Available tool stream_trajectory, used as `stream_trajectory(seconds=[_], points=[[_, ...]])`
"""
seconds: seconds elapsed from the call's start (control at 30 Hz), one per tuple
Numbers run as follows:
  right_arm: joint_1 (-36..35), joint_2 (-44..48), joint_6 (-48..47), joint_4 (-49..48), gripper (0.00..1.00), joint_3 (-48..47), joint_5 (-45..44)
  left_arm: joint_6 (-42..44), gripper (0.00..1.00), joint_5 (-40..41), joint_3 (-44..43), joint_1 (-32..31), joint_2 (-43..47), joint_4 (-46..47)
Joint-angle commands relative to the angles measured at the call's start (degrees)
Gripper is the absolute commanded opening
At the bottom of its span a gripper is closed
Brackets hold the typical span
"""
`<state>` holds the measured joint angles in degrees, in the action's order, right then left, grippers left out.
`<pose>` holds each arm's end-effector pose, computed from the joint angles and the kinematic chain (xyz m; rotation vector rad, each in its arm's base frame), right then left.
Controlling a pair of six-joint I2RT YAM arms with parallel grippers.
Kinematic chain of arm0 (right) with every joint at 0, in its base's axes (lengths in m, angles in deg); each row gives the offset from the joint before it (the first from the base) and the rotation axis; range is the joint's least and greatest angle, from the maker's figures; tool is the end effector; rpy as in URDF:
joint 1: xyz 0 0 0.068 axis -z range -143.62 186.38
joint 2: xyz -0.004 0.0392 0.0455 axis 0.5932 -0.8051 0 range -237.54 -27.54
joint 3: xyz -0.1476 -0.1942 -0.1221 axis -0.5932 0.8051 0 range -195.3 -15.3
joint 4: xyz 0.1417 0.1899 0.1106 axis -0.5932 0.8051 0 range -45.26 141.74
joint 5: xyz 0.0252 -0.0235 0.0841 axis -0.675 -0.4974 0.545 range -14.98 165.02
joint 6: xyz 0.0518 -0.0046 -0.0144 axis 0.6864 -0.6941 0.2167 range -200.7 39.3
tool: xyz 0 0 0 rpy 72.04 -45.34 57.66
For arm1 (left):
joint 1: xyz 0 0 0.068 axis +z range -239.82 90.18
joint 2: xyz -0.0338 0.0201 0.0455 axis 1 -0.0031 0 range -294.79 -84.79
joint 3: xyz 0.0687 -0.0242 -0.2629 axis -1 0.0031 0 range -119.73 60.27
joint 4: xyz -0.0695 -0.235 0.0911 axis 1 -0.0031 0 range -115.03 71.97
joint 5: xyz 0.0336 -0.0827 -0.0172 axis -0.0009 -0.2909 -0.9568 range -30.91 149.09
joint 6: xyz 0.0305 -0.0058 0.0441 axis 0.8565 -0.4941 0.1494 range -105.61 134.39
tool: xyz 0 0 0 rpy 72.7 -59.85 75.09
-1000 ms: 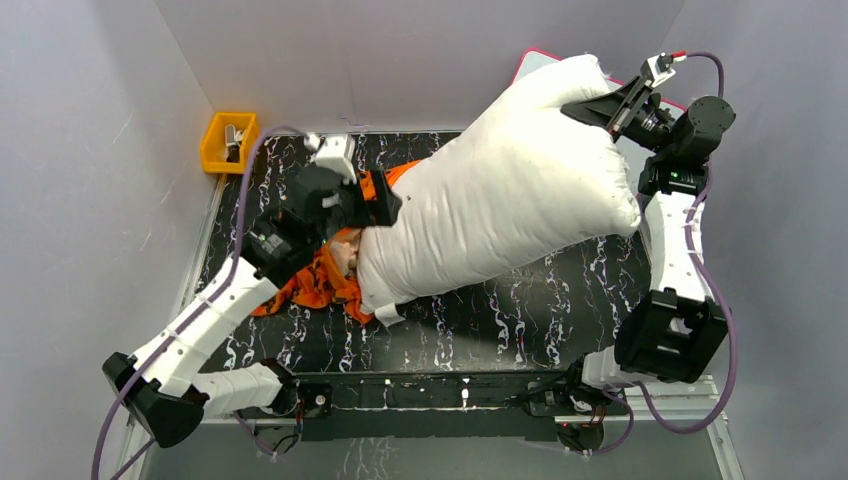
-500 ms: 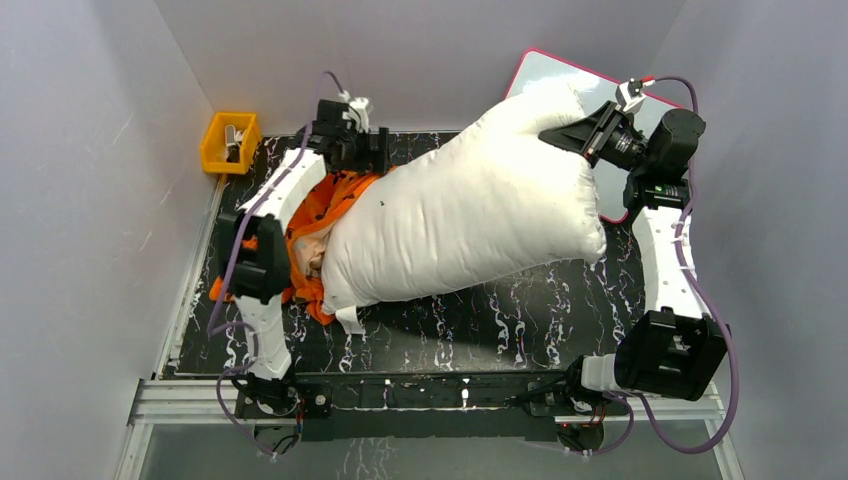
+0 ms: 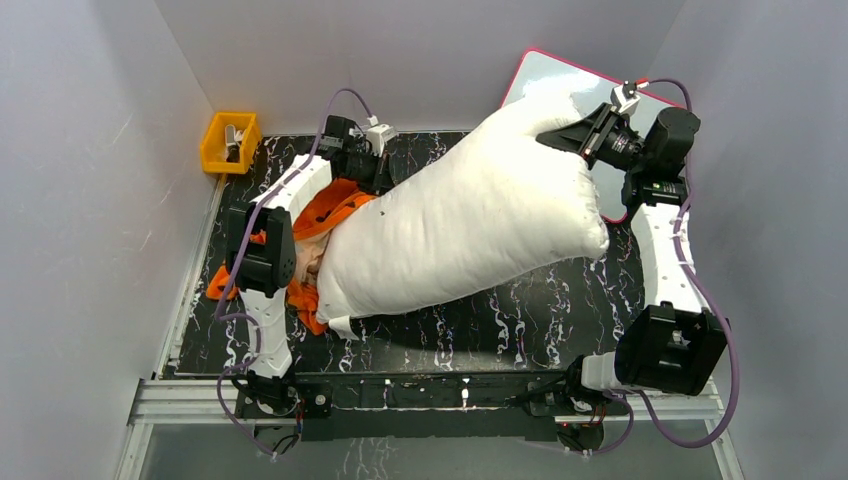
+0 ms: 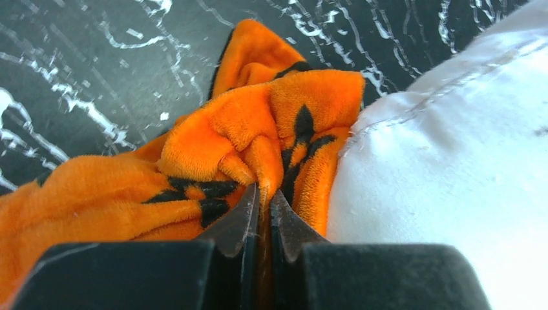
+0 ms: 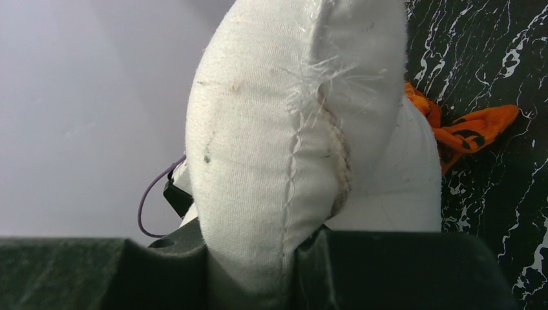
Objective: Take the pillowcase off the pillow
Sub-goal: Remove the pillow from the pillowcase.
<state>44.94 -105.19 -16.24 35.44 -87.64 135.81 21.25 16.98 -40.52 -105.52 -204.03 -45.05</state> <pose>0.3055 -0.0144 0.4148 0.1335 1.7568 1.5225 0.4467 -0.1503 0.2516 0.7921 2.1488 -0.9397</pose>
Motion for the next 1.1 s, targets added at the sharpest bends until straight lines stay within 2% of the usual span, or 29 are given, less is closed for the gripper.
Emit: stream_trajectory(seconds=[0.0, 0.13, 0.23, 0.33, 0.43, 0.6, 0.73, 0.83, 0.97, 1.07], points=[[-0.59, -0.06, -0.41, -2.66, 0.0, -5.18, -0.69, -5.82, 0.0, 11.01, 3.57, 3.57, 4.58, -1.22], [-0.47, 0.66, 0.57, -2.74, 0.0, -7.63, -0.94, -17.15, 0.0, 32.07, 5.16, 12.71, 5.36, -0.82], [-0.14, 1.4, 1.06, -2.77, 0.0, -10.56, -0.71, -21.44, 0.0, 43.44, 10.2, 15.55, 10.19, 2.54], [0.47, 1.8, 6.19, -7.81, 0.0, -14.64, 0.14, -22.29, 0.0, 52.72, 13.43, 15.62, 13.58, 4.51], [0.83, 1.57, 13.96, -17.29, 0.0, -19.74, 0.29, -22.16, 0.0, 57.9, 13.7, 16.54, 13.32, 3.38], [1.32, -0.08, 16.73, -19.81, 0.0, -35.08, -0.83, -22.27, 0.0, 58.57, 13.84, 19.42, 11.64, 2.37], [1.31, 1.91, 9.46, -13.7, 0.0, -39.79, -5.22, -22.31, 0.0, 55.91, 14.49, 20.63, 12.57, 2.54], [1.35, 4.16, 3.5, -6.09, 0.0, -35.16, -9.37, -21.67, 0.0, 51.62, 16.04, 20.63, 14.76, 3.48], [1.31, 5.48, 6.99, -11.14, 0.0, -23.8, -8.86, -21.9, 0.0, 44.22, 20.39, 20.56, 19.78, 5.31], [1.35, 9.08, 3.26, -9.52, 0.0, -15.86, -10.93, -22.23, 0.0, 41.25, 24.45, 20.46, 23.99, 6.19]])
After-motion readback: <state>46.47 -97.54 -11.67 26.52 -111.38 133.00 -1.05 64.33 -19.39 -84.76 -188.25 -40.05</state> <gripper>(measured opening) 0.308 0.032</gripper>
